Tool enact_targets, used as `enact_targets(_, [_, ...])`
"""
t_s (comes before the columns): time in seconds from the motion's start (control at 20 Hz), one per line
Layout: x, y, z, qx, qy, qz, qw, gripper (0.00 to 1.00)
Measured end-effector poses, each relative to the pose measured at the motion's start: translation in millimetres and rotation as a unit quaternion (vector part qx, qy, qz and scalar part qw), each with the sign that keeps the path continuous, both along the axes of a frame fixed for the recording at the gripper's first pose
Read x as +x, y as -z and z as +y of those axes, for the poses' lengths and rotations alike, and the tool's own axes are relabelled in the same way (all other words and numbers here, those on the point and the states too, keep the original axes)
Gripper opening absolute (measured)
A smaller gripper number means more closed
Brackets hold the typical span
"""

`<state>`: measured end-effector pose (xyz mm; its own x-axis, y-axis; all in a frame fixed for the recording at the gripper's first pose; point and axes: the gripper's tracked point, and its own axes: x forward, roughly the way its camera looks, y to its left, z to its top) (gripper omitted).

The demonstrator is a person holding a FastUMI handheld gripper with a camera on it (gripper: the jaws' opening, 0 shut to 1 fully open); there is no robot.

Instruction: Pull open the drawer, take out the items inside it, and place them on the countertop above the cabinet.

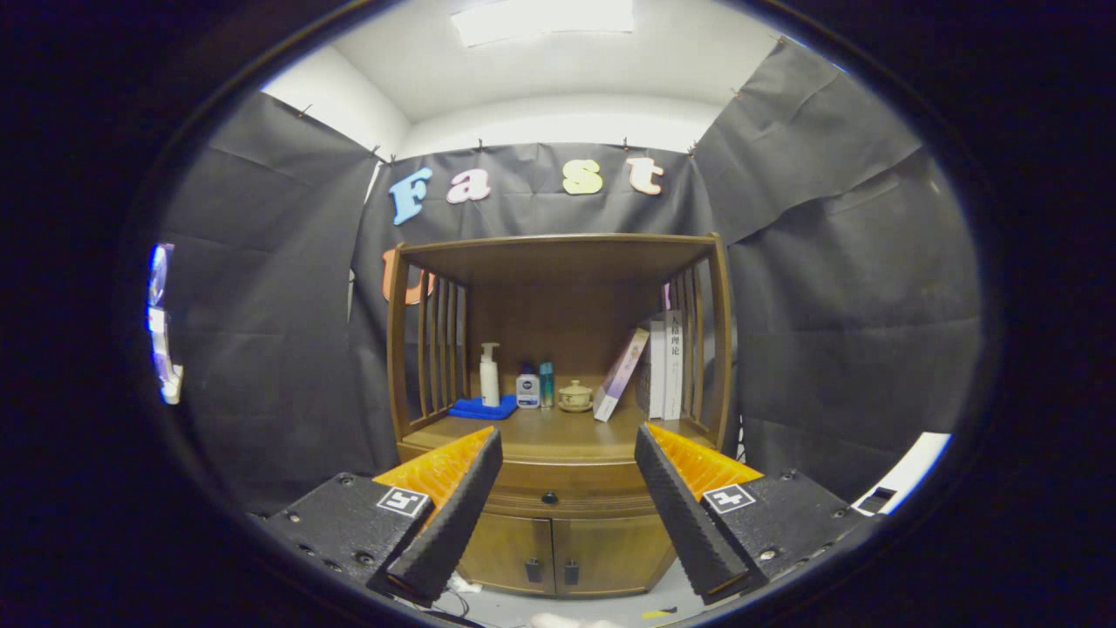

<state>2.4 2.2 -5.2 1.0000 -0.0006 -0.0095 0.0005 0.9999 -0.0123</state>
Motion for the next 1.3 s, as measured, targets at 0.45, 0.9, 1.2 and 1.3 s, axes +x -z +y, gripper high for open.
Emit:
enact_targets(0.45, [24,32,3,0.002,-0.008,0.016,1.0,0.99])
enact_targets(0.9, [79,113,11,-0.013,-0.002,0.063,0.998,0.99])
enact_targets(1.2, [122,178,17,-0.003,-0.003,0.119,0.993,0.99])
enact_targets(1.3, [136,190,16,-0.006,0.005,0.127,0.992,0.96])
